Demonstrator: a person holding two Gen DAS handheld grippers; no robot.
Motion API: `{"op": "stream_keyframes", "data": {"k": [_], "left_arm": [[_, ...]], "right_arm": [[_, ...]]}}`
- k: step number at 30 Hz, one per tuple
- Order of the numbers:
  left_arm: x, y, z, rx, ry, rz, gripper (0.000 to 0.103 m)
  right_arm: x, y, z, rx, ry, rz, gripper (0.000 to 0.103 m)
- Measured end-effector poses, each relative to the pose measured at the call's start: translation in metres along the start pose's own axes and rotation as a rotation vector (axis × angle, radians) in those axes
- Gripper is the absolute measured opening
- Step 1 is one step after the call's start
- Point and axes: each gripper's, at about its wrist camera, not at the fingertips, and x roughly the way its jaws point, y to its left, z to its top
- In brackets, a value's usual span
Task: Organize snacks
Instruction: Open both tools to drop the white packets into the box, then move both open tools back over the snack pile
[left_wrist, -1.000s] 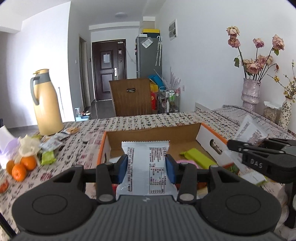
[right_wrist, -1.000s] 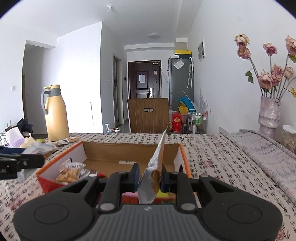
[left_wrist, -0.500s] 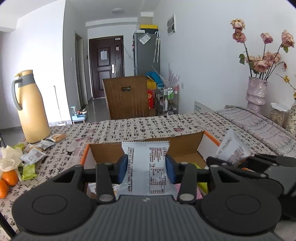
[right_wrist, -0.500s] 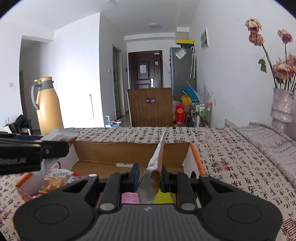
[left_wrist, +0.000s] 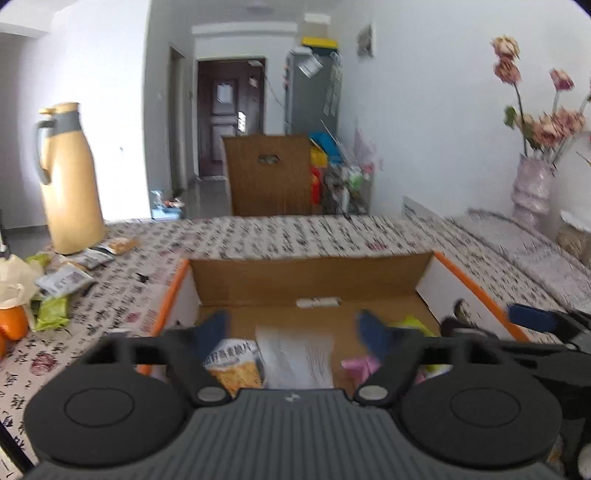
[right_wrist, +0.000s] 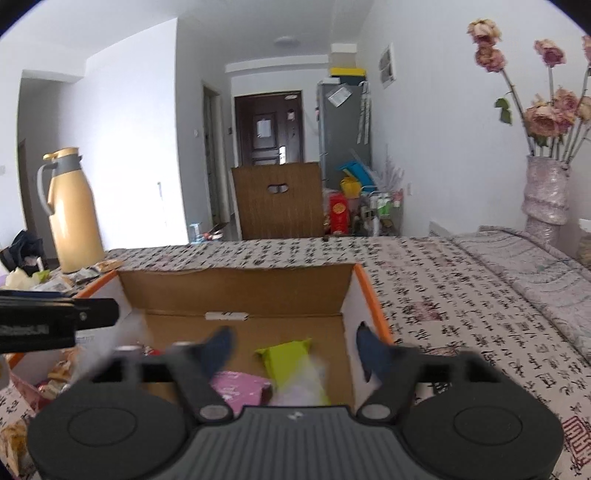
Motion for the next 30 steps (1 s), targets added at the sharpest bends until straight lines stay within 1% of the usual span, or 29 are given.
{"op": "stream_keyframes", "data": {"k": [1, 2, 3, 8, 11, 15, 22, 30], "left_arm": [[-0.003, 0.002, 0.000, -0.012, -0.022, 0.012, 0.103], [-0.005, 0.004, 0.000, -0.024, -0.039, 0.016, 0.103], [-0.005, 0.006, 0.001, -0.034, -0.043, 0.014, 0.103], [-0.002, 0.007, 0.003, -0.043, -0.026, 0.021, 0.103], [-0.002, 0.006, 0.003, -0.040, -0.032, 0.028, 0.103], [-0.005, 0.005, 0.004, -0.035, -0.043, 0.030, 0.103], [-0.022, 0.002, 0.010, -0.036, -0.066, 0.028, 0.103], [-0.044, 0.002, 0.015, -0.028, -0.090, 0.020, 0.103]], "right_arm": [[-0.002, -0.001, 0.000, 0.003, -0.011, -0.001, 0.094], [-0.003, -0.002, 0.000, 0.009, -0.016, 0.004, 0.097], [-0.004, -0.003, 0.001, 0.016, -0.017, 0.008, 0.103], [-0.004, -0.005, 0.000, 0.028, -0.021, 0.015, 0.103], [0.000, -0.004, 0.000, 0.030, -0.010, 0.009, 0.103], [-0.002, -0.005, 0.000, 0.033, -0.017, 0.009, 0.103], [-0.006, -0.005, 0.003, 0.037, -0.023, 0.012, 0.103], [-0.026, -0.001, 0.011, 0.018, -0.058, 0.025, 0.103]]}}
